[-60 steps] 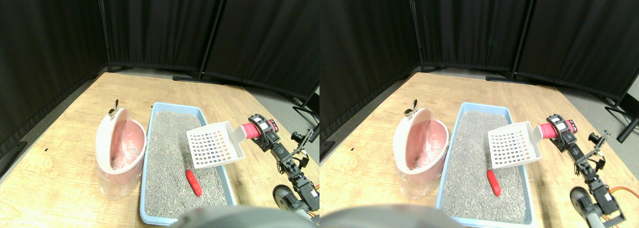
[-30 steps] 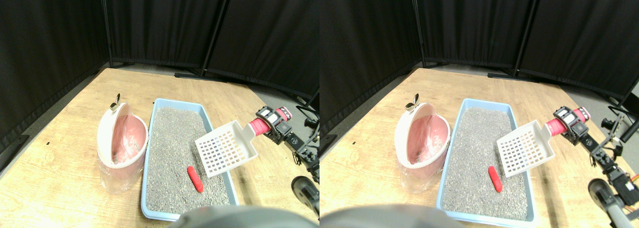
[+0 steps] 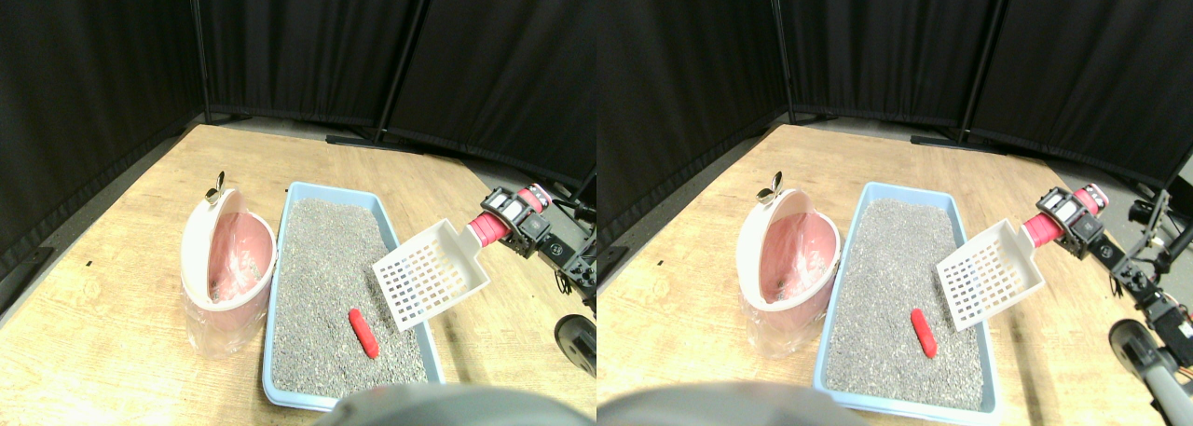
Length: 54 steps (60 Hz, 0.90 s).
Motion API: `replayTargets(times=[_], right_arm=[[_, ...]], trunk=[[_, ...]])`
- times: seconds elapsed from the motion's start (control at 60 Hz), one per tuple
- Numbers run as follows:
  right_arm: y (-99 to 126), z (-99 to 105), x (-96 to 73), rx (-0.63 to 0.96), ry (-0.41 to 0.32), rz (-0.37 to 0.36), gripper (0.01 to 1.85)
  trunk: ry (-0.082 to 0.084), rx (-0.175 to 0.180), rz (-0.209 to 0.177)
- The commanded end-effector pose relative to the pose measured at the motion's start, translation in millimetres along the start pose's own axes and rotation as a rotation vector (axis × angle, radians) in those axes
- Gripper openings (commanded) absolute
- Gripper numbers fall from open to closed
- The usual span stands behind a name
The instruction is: Scoop (unimanual)
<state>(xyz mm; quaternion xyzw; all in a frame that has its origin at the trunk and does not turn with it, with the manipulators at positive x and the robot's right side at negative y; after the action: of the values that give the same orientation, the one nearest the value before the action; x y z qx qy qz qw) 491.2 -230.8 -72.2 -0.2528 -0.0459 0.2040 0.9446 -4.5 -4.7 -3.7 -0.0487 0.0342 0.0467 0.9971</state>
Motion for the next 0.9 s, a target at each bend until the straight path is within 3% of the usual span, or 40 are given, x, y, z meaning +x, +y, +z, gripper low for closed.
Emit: replayTargets(times=[0.017, 0.383, 0.483, 0.567, 0.9], right_arm=[[6, 27, -0.5, -0.160, -0.078, 0.078, 0.05], [14, 27, 0.5, -0.180, -0.054, 0.097, 0.05], [19, 26, -5.1, -0.149, -0.063, 0.075, 0.05], [24, 22, -10.7, -0.105, -0.115, 0.072, 0.05], [21, 20, -24.0, -0.097, -0.116, 0.030, 0.05]], trunk=[[0.034, -0.042, 0.027], [0.035, -0.048, 0.031], [0.040, -0.055, 0.035], [0.044, -0.052, 0.035], [0.041, -0.040, 0.019]])
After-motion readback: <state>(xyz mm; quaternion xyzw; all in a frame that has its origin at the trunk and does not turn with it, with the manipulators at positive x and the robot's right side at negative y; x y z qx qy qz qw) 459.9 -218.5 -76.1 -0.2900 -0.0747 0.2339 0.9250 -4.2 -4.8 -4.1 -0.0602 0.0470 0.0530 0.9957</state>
